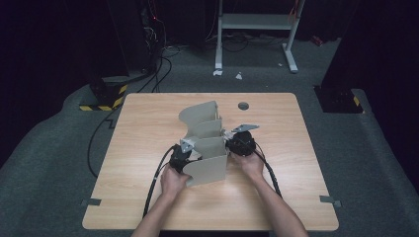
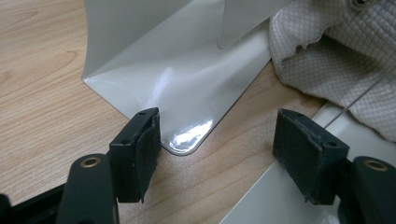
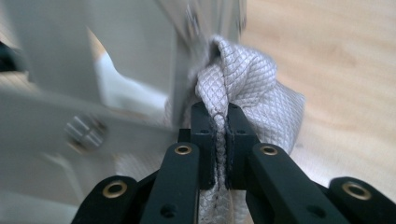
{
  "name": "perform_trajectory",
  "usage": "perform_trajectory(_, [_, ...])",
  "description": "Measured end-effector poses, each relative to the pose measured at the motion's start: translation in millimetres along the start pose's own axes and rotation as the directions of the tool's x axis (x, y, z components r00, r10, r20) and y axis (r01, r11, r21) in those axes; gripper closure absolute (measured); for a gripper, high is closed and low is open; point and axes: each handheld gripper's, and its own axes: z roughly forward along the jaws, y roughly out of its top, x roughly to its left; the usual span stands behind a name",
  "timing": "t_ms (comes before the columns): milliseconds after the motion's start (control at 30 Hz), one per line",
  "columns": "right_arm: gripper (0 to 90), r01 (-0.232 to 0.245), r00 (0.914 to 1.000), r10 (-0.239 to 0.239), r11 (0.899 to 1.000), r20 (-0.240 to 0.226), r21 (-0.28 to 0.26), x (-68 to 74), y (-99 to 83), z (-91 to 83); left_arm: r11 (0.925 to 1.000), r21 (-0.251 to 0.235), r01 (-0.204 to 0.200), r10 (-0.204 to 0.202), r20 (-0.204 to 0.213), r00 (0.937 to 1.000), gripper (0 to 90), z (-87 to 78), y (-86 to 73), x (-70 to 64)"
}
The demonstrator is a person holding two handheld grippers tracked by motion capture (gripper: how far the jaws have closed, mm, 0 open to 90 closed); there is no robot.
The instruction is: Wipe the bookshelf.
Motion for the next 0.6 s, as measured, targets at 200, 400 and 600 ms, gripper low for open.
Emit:
perform_trajectory(200, [85.3, 0.013, 0.9999, -0.013, 0.999, 0.002, -0.04, 0.7, 12.5, -13.9, 1.0, -0.002, -0.003, 0.003, 0.004, 1.0, 32.7, 0.0, -0.2, -0.6])
perform_trajectory(400, [85.4, 0.016, 0.9998, -0.017, 0.994, -0.007, -0.104, 1.2, 24.6, -30.7, 0.9999, -0.002, -0.013, 0.013, 0.012, 0.9998, 33.6, -0.4, -0.3, -2.0])
perform_trajectory(600, [85.4, 0.026, 0.9996, -0.028, 0.989, -0.008, -0.143, 1.3, 37.4, -41.9, 0.9999, -0.002, -0.014, 0.014, 0.016, 0.9998, 33.6, -0.5, -0.4, -2.7])
